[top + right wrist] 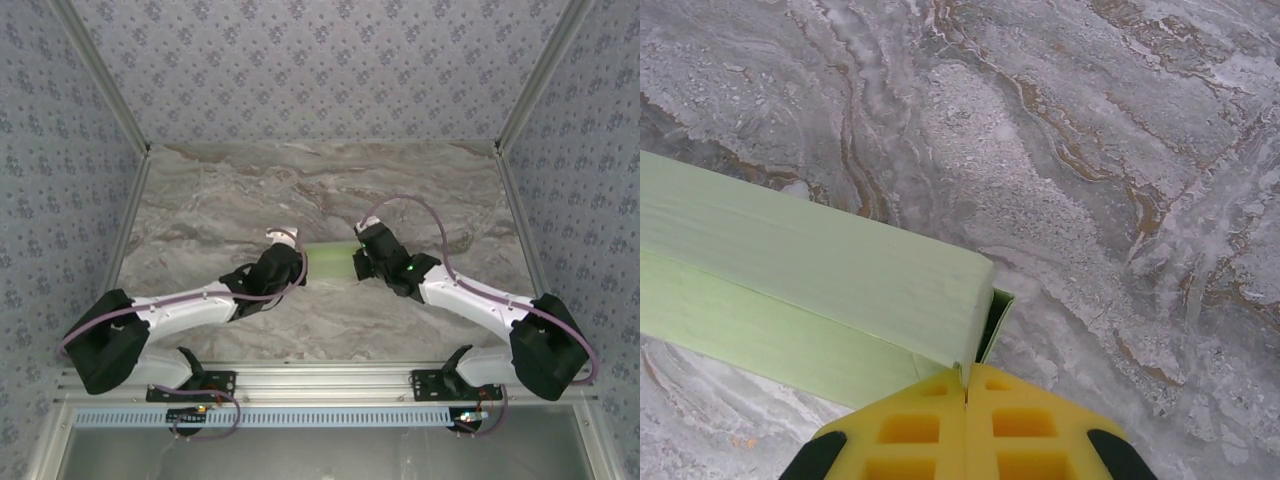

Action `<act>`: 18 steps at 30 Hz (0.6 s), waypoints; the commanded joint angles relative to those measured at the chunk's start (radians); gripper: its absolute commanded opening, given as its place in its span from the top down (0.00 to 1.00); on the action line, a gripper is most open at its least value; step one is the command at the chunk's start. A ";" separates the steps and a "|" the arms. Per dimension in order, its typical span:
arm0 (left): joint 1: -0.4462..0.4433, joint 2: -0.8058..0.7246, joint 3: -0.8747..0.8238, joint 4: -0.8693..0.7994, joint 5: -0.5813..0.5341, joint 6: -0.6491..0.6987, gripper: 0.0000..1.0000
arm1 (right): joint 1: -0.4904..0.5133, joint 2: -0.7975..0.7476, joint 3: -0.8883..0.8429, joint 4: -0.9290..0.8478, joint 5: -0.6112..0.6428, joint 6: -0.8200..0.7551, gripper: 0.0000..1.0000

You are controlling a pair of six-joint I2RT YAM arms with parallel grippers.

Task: Fold the paper box

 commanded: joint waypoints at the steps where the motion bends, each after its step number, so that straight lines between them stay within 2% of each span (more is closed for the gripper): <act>1: -0.007 -0.030 -0.024 -0.084 0.012 0.018 0.94 | 0.019 0.010 -0.013 -0.054 0.031 -0.009 0.98; 10: -0.007 -0.099 -0.032 -0.094 0.052 0.021 0.84 | 0.048 0.015 0.017 -0.080 0.074 0.002 0.99; 18: -0.007 -0.114 -0.033 -0.106 0.087 0.023 0.68 | 0.058 0.017 0.033 -0.097 0.092 0.013 0.99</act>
